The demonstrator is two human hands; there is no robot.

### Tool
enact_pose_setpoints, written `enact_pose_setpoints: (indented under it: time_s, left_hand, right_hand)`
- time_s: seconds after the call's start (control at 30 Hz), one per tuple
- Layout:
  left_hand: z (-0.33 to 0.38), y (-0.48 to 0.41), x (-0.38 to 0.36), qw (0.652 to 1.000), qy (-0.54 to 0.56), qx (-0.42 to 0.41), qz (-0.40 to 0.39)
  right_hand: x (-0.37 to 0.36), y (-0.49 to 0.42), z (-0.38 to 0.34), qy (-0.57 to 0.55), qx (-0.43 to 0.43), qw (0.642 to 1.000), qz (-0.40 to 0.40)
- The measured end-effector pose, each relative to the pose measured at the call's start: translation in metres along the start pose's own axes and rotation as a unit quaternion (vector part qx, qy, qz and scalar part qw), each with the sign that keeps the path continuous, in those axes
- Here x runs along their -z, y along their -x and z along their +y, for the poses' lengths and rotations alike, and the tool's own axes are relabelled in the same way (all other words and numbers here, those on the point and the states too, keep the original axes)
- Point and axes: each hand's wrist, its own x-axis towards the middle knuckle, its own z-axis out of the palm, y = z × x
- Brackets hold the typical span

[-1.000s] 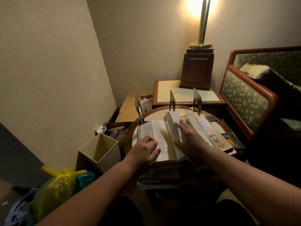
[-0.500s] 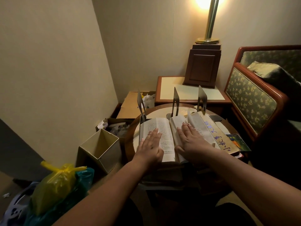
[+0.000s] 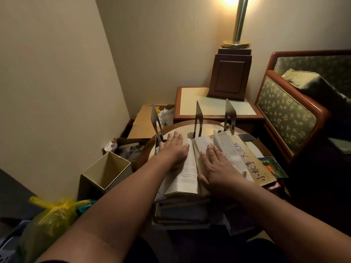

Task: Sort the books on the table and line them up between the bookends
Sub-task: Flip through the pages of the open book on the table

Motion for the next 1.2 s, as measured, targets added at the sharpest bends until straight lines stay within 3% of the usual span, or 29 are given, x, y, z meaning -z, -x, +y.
enact_pose_setpoints:
  time_s: [0.33, 0.83, 1.2]
  left_hand:
    - [-0.008, 0.04, -0.018, 0.999, -0.011, -0.022, 0.038]
    - [-0.016, 0.136, -0.057, 0.999, -0.001, -0.052, 0.013]
    - [-0.015, 0.133, -0.056, 0.998, 0.019, -0.05, 0.018]
  right_hand:
    - [-0.001, -0.001, 0.002, 0.006, -0.002, 1.0, -0.001]
    - [0.004, 0.002, -0.003, 0.007, -0.003, 1.0, 0.004]
    - [0.029, 0.019, -0.001, 0.056, 0.044, 0.993, 0.092]
